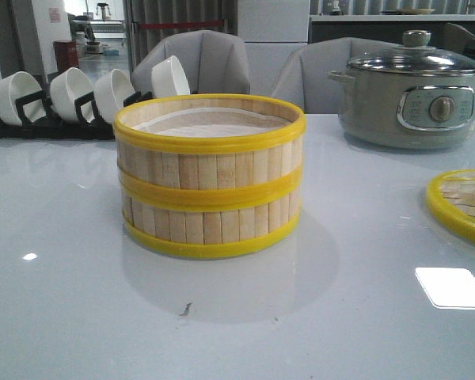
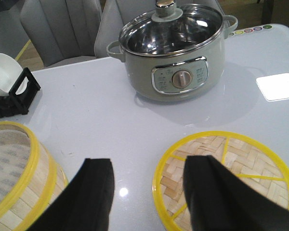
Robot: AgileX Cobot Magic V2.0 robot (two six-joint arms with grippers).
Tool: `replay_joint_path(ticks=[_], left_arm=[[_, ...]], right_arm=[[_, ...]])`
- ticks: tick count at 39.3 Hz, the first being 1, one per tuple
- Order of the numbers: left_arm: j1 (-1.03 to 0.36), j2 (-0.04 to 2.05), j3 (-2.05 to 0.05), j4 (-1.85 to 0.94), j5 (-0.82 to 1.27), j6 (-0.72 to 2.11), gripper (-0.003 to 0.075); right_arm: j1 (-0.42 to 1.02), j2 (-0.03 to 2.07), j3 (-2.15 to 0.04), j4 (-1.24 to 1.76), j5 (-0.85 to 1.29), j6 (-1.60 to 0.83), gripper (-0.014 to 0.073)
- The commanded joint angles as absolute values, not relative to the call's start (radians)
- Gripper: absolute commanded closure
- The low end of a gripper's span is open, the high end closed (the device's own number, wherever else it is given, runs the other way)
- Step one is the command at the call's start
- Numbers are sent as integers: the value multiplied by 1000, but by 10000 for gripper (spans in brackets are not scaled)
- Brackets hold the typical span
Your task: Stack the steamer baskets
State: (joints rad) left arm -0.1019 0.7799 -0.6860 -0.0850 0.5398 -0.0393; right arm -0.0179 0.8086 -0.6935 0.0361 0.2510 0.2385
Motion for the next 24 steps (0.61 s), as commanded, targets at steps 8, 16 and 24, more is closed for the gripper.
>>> replay_joint_path(ticks=[8,16,24], left_arm=[[-108,777,-712,-87,435,-45,635],[-108,777,-712,-87,435,-45,635],[-108,777,-712,-87,435,-45,635]], right_arm=[[-18,805,-732,29,186,238,268],[-18,805,-732,29,253,238,529],[-18,805,-732,28,256,238,527]])
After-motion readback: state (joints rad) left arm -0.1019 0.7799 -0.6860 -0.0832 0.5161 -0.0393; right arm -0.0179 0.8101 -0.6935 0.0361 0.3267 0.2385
